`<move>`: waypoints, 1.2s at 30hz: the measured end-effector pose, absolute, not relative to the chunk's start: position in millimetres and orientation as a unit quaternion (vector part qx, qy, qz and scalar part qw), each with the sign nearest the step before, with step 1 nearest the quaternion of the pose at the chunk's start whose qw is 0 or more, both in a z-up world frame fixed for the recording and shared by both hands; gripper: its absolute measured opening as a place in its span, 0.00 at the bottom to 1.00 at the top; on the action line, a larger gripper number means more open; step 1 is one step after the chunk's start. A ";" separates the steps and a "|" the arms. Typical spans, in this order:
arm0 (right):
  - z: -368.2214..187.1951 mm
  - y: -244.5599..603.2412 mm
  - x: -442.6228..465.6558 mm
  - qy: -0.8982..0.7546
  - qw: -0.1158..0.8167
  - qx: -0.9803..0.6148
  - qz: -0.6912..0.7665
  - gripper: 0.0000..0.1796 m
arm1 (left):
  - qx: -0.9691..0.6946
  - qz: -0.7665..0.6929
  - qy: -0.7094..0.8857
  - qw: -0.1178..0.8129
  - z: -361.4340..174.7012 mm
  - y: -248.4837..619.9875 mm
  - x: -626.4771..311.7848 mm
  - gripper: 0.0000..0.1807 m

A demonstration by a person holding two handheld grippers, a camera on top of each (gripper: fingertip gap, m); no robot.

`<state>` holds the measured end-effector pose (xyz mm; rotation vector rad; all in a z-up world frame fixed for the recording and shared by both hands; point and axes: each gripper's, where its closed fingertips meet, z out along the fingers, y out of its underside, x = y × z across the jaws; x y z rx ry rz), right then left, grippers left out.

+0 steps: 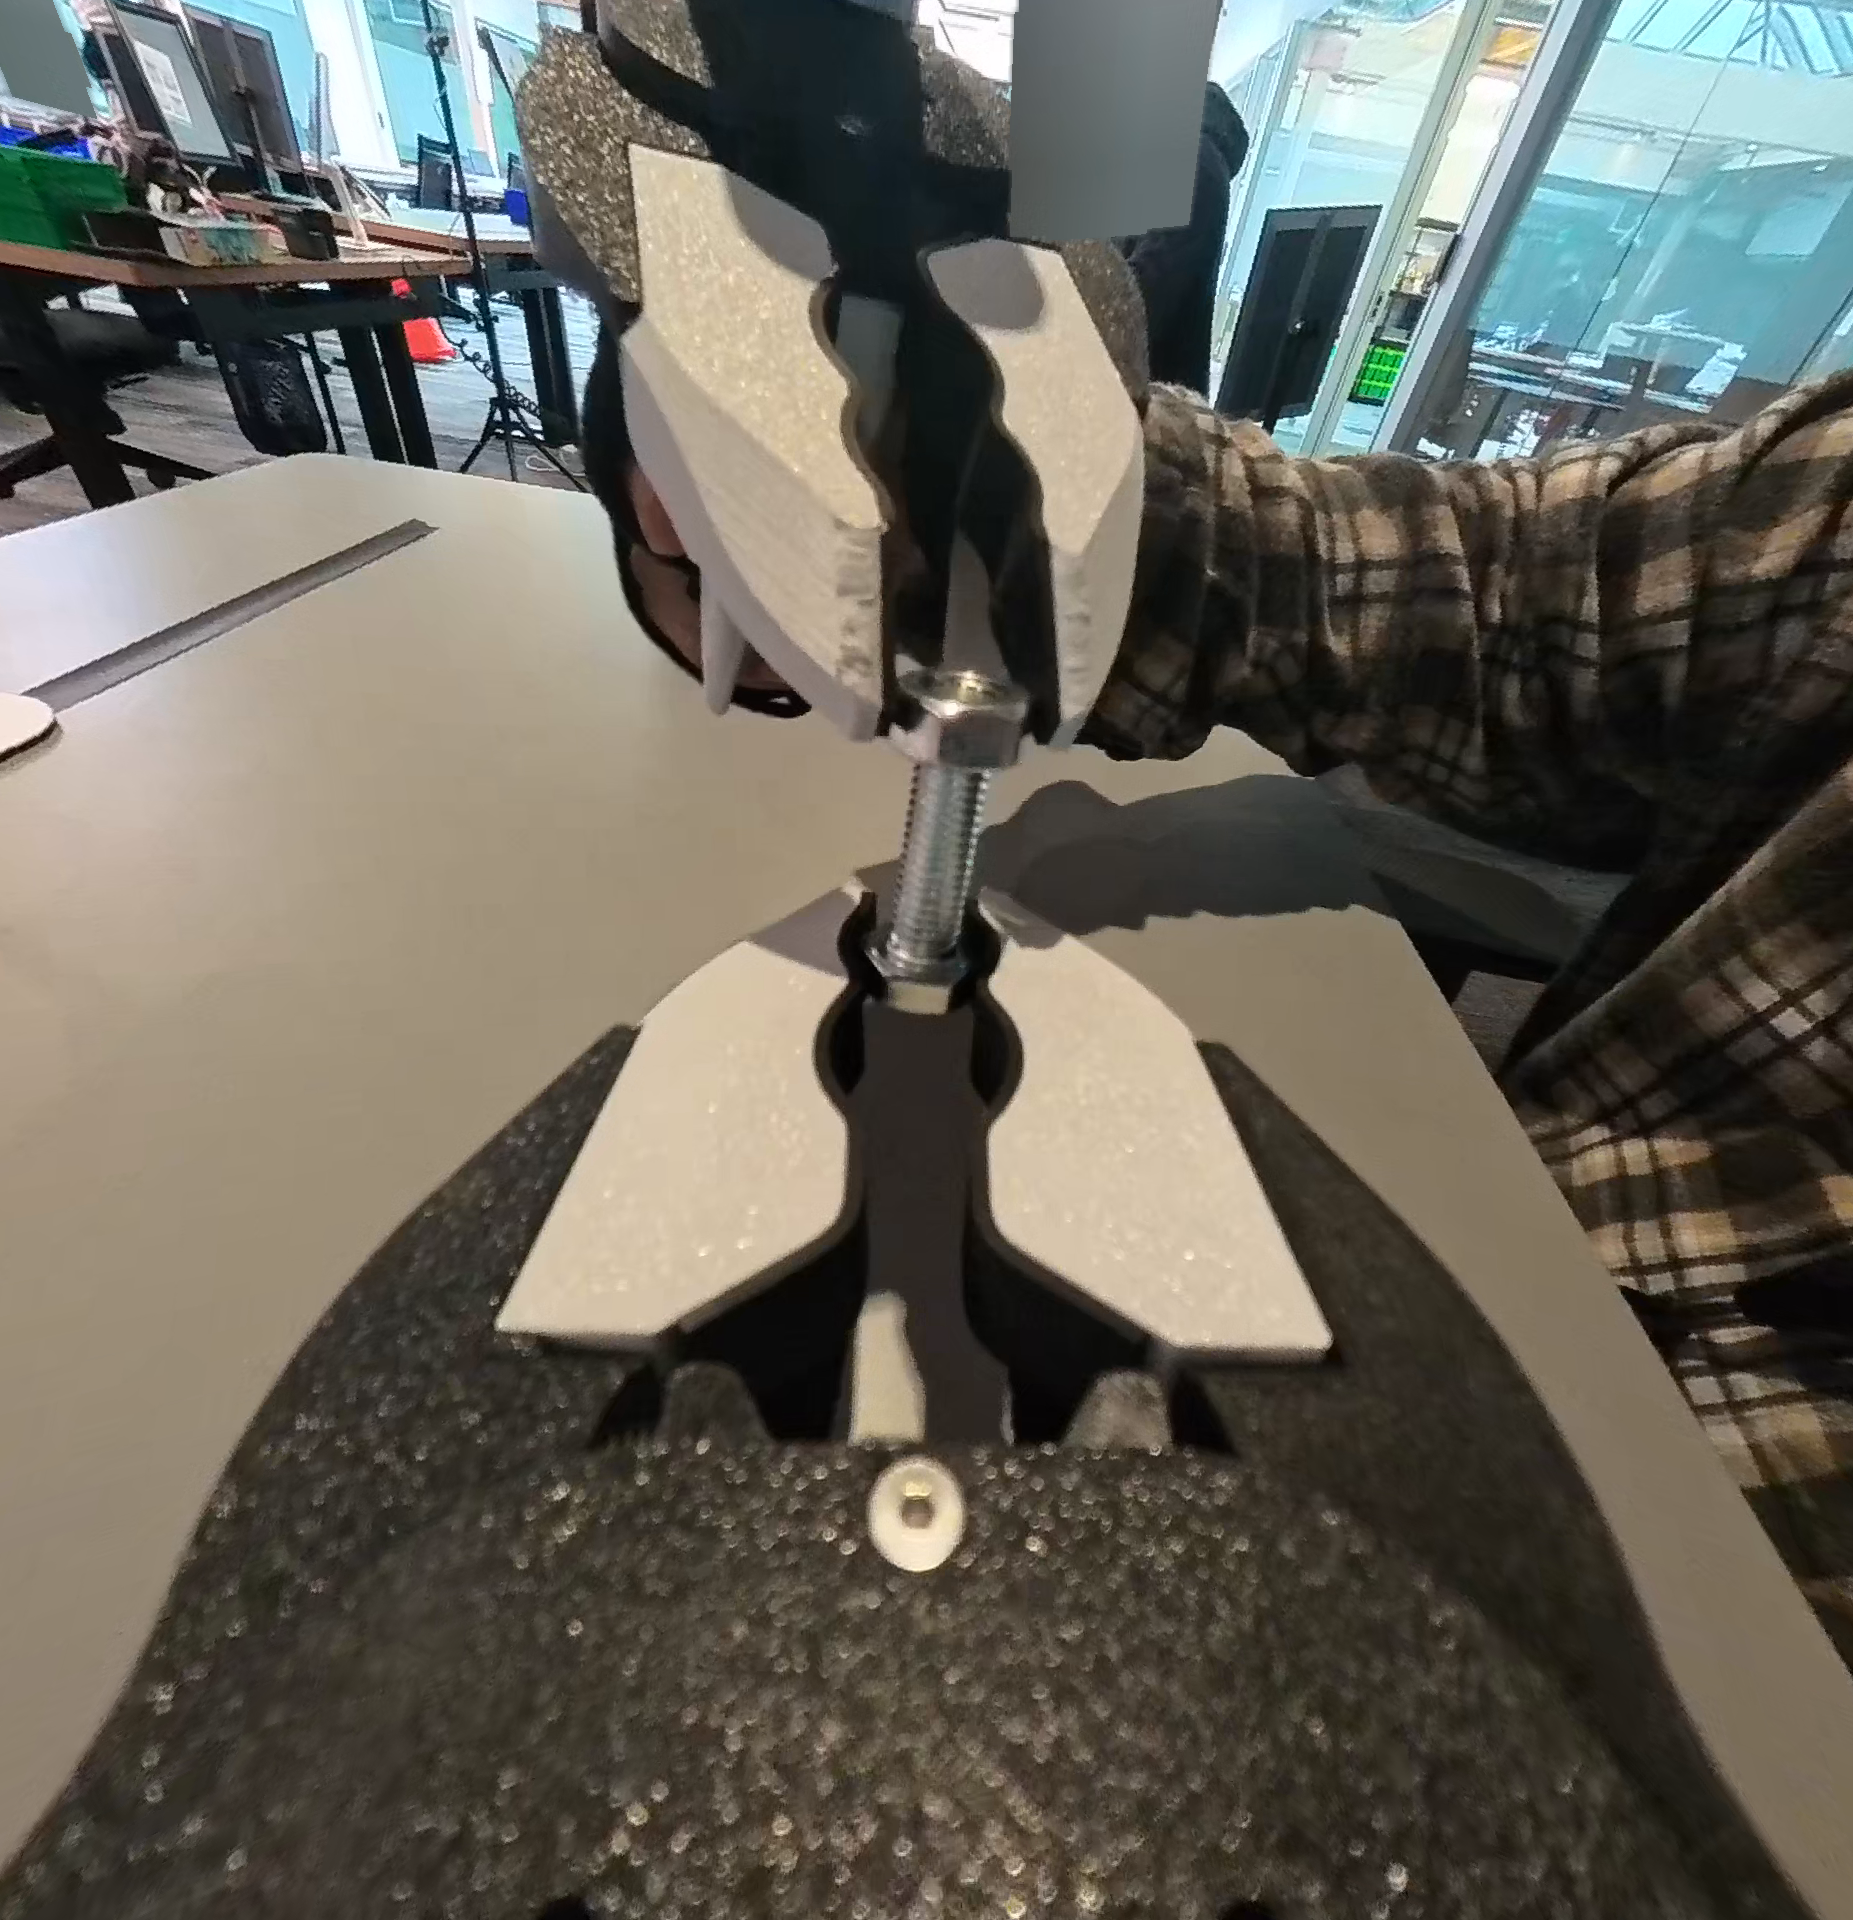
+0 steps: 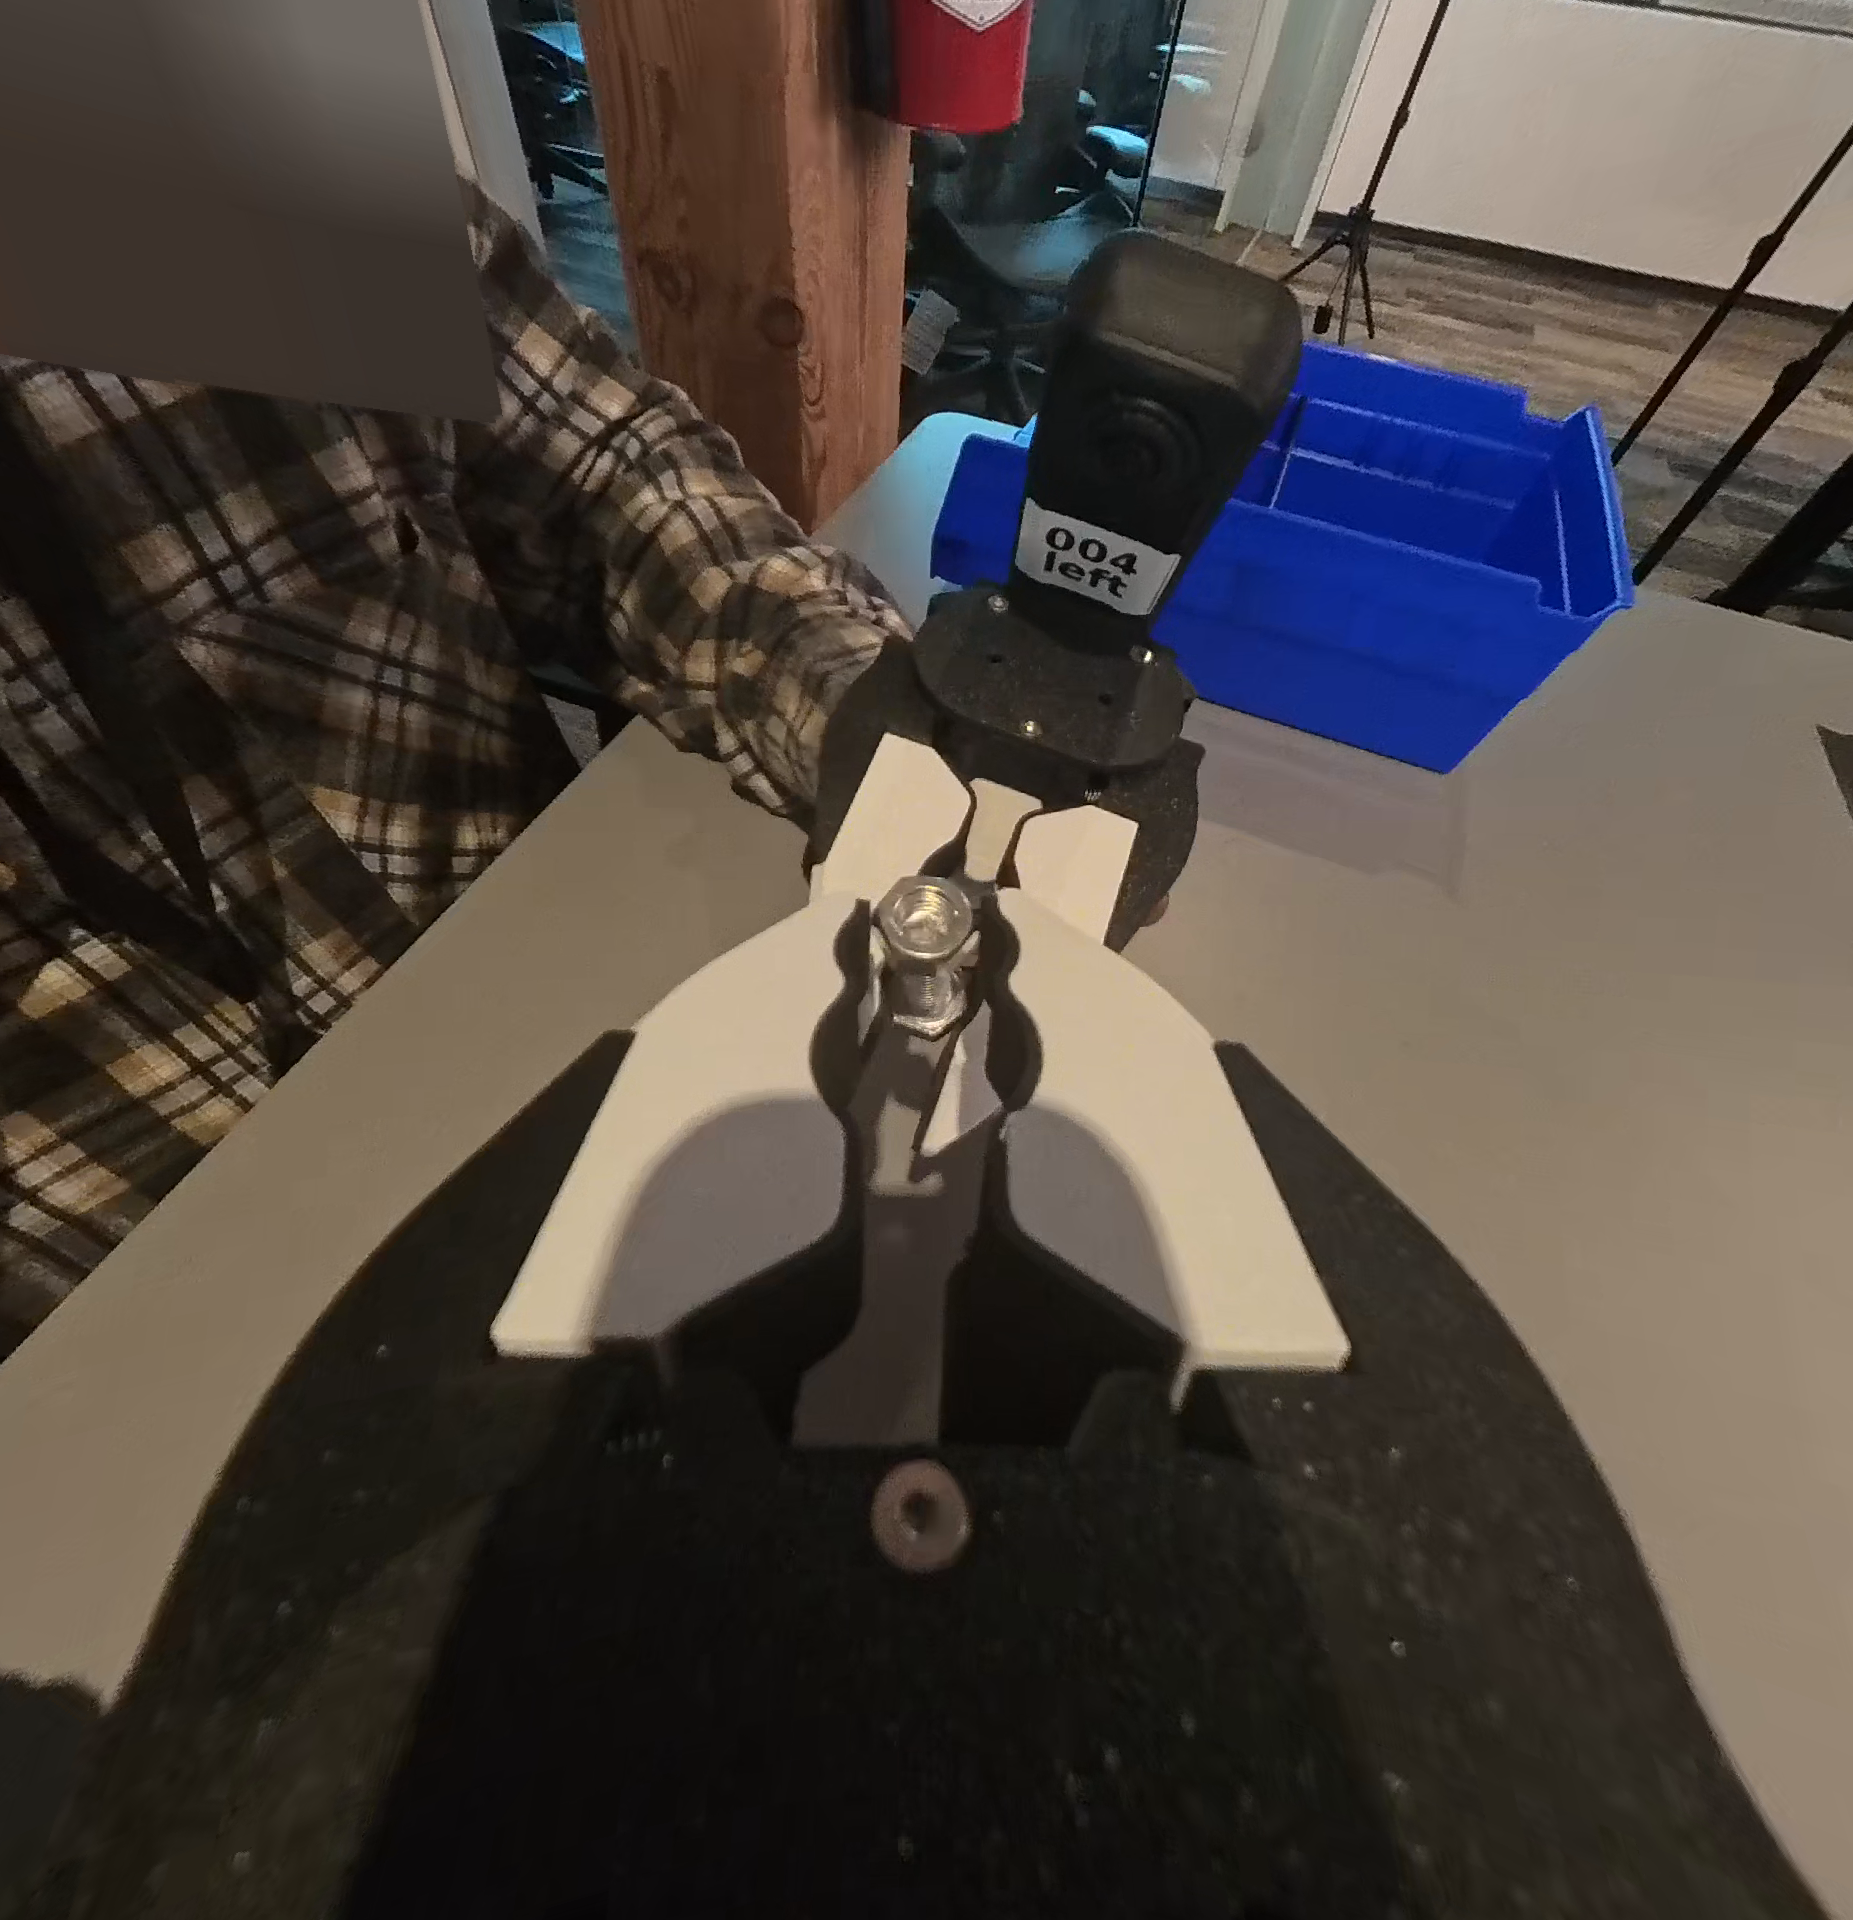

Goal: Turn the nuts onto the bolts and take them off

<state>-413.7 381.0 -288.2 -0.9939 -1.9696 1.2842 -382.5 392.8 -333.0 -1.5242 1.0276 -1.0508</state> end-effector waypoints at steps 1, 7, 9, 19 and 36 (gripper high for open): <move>-287.5 380.9 -413.3 -0.738 0.290 -0.373 0.482 0.11 | -0.628 -0.432 0.422 0.491 -333.0 393.1 -382.8 0.08; -283.2 380.4 -414.3 -0.731 0.293 -0.376 0.488 0.13 | -0.628 -0.433 0.419 0.493 -332.2 393.5 -382.8 0.08; -283.3 380.8 -416.0 -0.726 0.294 -0.381 0.491 0.18 | -0.629 -0.432 0.418 0.494 -332.5 394.0 -382.9 0.08; -263.1 439.3 -417.7 -0.450 0.455 -0.558 0.528 0.55 | -0.657 -0.406 0.306 0.557 -323.0 424.7 -408.6 0.08; -265.4 433.8 -437.8 -0.455 0.498 -0.562 0.479 0.63 | -0.603 -0.417 0.336 0.591 -303.4 408.0 -398.9 0.08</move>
